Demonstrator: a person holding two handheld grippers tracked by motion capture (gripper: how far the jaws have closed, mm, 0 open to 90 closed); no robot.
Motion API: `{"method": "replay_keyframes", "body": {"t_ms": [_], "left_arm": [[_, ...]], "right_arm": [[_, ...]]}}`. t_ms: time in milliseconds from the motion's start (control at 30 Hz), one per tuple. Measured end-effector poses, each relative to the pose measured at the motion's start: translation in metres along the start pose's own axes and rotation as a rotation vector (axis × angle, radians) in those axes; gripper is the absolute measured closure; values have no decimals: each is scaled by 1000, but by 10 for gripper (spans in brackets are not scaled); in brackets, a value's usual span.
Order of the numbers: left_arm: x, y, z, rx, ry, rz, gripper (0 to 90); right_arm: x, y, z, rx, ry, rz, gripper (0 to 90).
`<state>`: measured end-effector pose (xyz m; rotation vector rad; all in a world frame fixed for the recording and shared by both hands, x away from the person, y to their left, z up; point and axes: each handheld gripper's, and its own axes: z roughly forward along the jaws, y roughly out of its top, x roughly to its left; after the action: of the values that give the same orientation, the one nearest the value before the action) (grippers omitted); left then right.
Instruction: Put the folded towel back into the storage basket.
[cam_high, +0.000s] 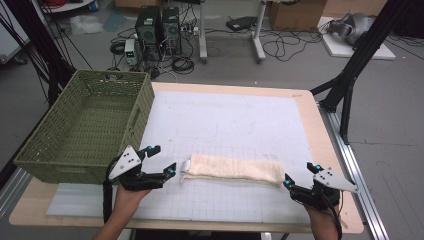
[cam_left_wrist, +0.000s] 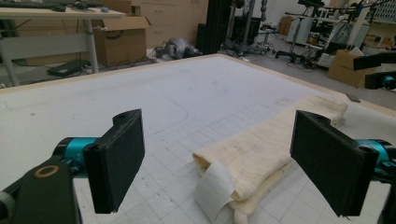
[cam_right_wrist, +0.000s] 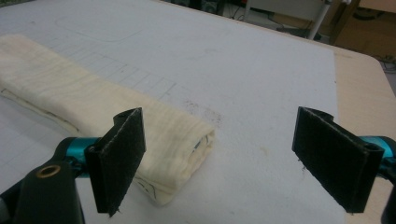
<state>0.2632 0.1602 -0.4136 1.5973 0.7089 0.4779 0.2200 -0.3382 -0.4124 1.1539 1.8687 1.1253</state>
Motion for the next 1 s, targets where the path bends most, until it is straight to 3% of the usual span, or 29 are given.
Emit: {"method": "replay_keyframes", "body": {"t_ms": [400,1000], "left_arm": [[-3,0,1,7,-36,0,183],[-5,5,0,12,-9,-11,181]], "right_arm": [[1,1,2,4,27,6,159],[1,2,1,-1,39,5,159]]}}
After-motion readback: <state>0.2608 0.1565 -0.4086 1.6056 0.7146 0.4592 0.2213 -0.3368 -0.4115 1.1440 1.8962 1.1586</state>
